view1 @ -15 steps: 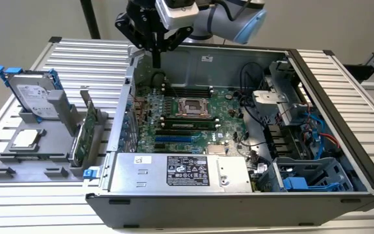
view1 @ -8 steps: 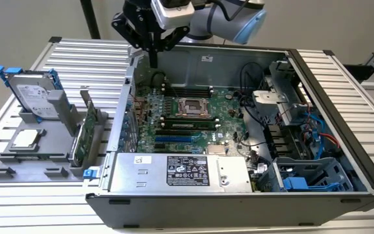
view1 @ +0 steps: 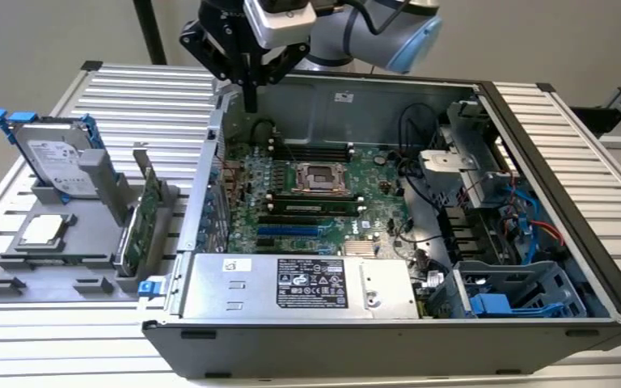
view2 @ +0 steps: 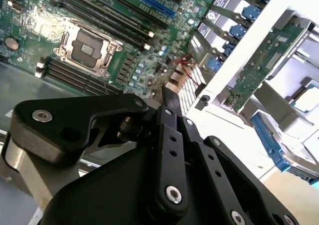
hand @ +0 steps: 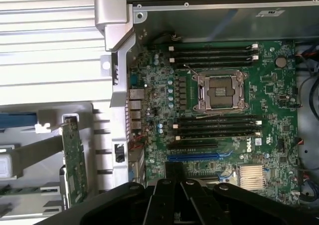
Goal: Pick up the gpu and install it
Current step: 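Reach for the gpu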
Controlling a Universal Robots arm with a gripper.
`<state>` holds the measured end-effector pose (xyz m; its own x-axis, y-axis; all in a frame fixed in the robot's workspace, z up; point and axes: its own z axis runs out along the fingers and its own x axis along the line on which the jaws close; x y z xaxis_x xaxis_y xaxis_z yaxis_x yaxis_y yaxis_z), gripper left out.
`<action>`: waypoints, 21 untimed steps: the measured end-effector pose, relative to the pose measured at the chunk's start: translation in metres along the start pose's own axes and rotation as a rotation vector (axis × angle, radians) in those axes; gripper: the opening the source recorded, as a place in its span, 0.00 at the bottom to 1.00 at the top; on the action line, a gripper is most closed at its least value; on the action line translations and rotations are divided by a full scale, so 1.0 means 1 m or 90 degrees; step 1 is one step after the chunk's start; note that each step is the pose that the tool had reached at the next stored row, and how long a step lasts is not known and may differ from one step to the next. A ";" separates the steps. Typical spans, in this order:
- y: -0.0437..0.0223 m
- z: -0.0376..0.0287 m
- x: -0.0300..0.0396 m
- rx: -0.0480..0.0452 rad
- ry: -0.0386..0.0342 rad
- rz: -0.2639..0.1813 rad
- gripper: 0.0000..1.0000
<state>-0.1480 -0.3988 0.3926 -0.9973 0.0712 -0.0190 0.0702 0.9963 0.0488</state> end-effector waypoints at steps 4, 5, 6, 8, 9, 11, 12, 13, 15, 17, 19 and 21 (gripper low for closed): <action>-0.0002 -0.0001 0.0022 0.0000 0.0000 0.000 0.00; -0.0002 -0.0001 0.0028 0.0000 0.0000 0.000 0.00; -0.0002 -0.0001 0.0034 0.0000 0.0000 0.000 0.00; -0.0003 -0.0001 0.0045 0.0000 0.0000 0.000 0.00; -0.0004 -0.0001 0.0051 0.0000 0.0000 0.000 0.00; -0.0004 -0.0001 0.0062 0.0000 0.0000 0.000 0.00; -0.0005 -0.0001 0.0068 0.0000 0.0000 0.000 0.00; -0.0005 -0.0002 0.0074 0.0000 0.0000 0.000 0.00; -0.0006 -0.0002 0.0086 0.0000 0.0000 0.000 0.00; -0.0007 -0.0002 0.0097 0.0000 0.0000 0.000 0.00; -0.0008 -0.0002 0.0110 0.0000 0.0000 0.000 0.00; -0.0009 -0.0002 0.0121 0.0000 0.0000 0.000 0.00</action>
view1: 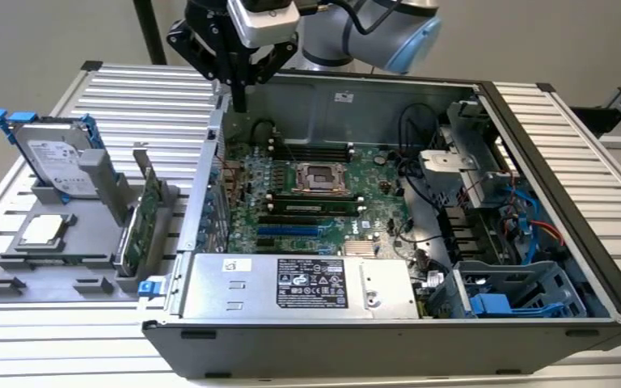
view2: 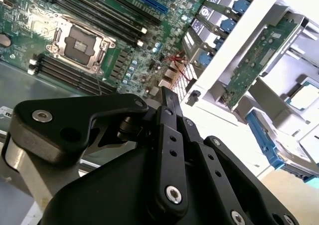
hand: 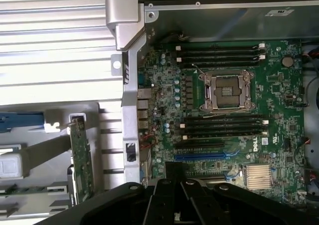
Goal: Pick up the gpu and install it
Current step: 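Reach for the gpu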
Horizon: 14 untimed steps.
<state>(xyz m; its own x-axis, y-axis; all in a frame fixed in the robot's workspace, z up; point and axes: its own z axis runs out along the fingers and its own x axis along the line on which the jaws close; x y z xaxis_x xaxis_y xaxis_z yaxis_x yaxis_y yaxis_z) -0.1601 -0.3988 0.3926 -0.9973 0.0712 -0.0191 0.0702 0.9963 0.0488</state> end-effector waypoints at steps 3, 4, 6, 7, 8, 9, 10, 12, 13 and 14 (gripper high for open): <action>-0.0001 -0.0001 0.0018 0.0000 0.0001 0.000 0.00; -0.0002 -0.0001 0.0024 0.0000 0.0000 0.000 0.00; -0.0003 -0.0001 0.0036 0.0000 0.0000 0.000 0.00; -0.0003 -0.0001 0.0042 0.0000 0.0000 0.000 0.00; -0.0003 -0.0001 0.0048 0.0000 0.0000 0.000 0.00; -0.0004 -0.0001 0.0055 0.0000 0.0000 0.000 0.00; -0.0005 -0.0002 0.0062 0.0001 0.0000 0.000 0.00; -0.0006 -0.0002 0.0078 0.0001 0.0000 0.000 0.00; -0.0006 -0.0002 0.0086 0.0001 0.0001 0.000 0.00; -0.0007 -0.0002 0.0097 0.0000 0.0000 0.000 0.00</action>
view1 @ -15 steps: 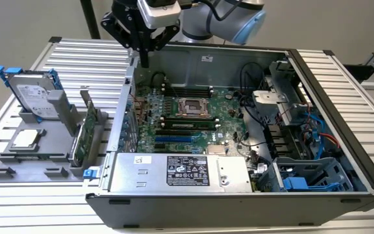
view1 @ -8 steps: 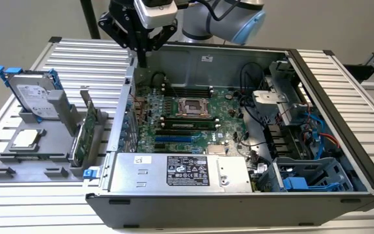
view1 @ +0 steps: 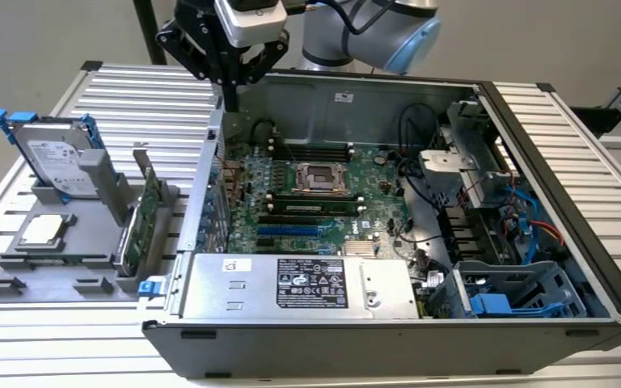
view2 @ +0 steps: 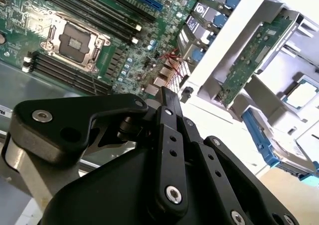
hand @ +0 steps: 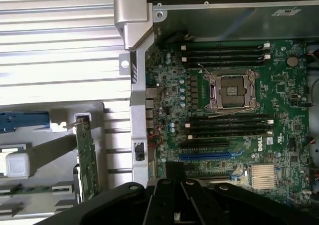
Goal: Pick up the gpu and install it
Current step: 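Reach for the gpu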
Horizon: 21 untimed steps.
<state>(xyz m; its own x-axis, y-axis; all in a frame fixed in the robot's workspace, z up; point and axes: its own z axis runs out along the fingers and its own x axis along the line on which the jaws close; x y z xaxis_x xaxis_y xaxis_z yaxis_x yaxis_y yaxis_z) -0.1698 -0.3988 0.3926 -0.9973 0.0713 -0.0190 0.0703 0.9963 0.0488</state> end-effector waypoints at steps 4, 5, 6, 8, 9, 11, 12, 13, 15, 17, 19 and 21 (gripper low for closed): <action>-0.0003 -0.0001 0.0047 0.0000 0.0000 0.000 0.00; -0.0004 -0.0002 0.0062 0.0001 0.0000 0.000 0.00; -0.0005 -0.0002 0.0075 0.0000 0.0000 0.000 0.00; -0.0007 -0.0002 0.0105 0.0000 0.0000 0.000 0.00; -0.0009 -0.0003 0.0121 0.0001 0.0000 0.000 0.00; -0.0011 -0.0003 0.0153 0.0000 0.0000 0.000 0.00; -0.0012 -0.0003 0.0171 0.0000 0.0000 0.000 0.00; -0.0013 -0.0004 0.0187 0.0000 0.0000 0.000 0.00; -0.0016 -0.0005 0.0225 0.0000 0.0000 0.000 0.00; -0.0018 -0.0006 0.0259 0.0000 0.0000 0.000 0.00; -0.0021 -0.0006 0.0293 0.0000 0.0000 0.000 0.00; -0.0023 -0.0007 0.0327 0.0000 0.0000 0.000 0.00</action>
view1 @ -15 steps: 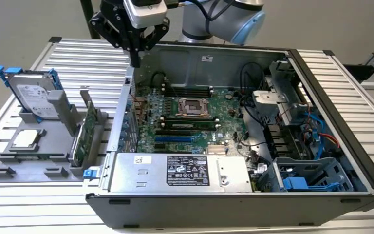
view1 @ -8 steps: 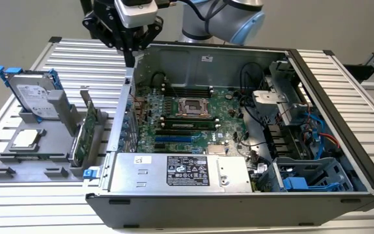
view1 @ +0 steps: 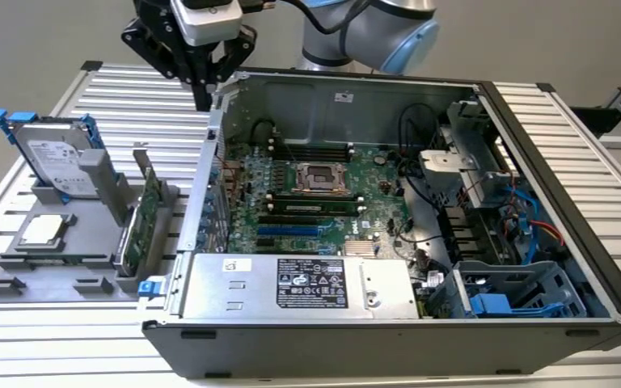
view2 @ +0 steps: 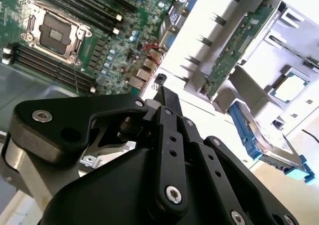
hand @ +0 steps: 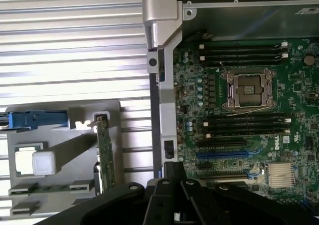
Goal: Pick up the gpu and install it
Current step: 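Reach for the gpu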
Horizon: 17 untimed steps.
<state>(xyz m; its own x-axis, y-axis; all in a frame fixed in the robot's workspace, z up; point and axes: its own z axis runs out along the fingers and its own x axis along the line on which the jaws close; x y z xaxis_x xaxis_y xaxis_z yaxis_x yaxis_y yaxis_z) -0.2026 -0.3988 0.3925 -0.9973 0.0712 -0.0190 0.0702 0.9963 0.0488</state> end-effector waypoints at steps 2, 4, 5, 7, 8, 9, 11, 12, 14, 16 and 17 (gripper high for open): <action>-0.0002 0.0000 0.0033 0.0000 0.0000 0.000 0.00; -0.0004 -0.0001 0.0064 0.0000 0.0000 0.000 0.00; -0.0006 -0.0001 0.0080 0.0000 0.0000 0.000 0.00; -0.0008 -0.0002 0.0110 0.0000 0.0000 0.000 0.00; -0.0009 -0.0002 0.0126 0.0000 0.0000 0.000 0.00; -0.0010 -0.0002 0.0142 0.0000 0.0000 0.000 0.00; -0.0012 -0.0003 0.0173 0.0000 0.0000 0.000 0.00; -0.0013 -0.0003 0.0187 0.0000 0.0000 0.000 0.00; -0.0015 -0.0003 0.0218 0.0000 0.0000 0.000 0.00; -0.0017 -0.0004 0.0247 0.0000 0.0000 0.000 0.00; -0.0018 -0.0004 0.0261 0.0000 0.0000 0.000 0.00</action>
<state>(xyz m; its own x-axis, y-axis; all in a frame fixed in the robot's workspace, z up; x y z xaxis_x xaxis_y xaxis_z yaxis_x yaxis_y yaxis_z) -0.2288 -0.3988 0.3923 -0.9973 0.0712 -0.0190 0.0702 0.9963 0.0487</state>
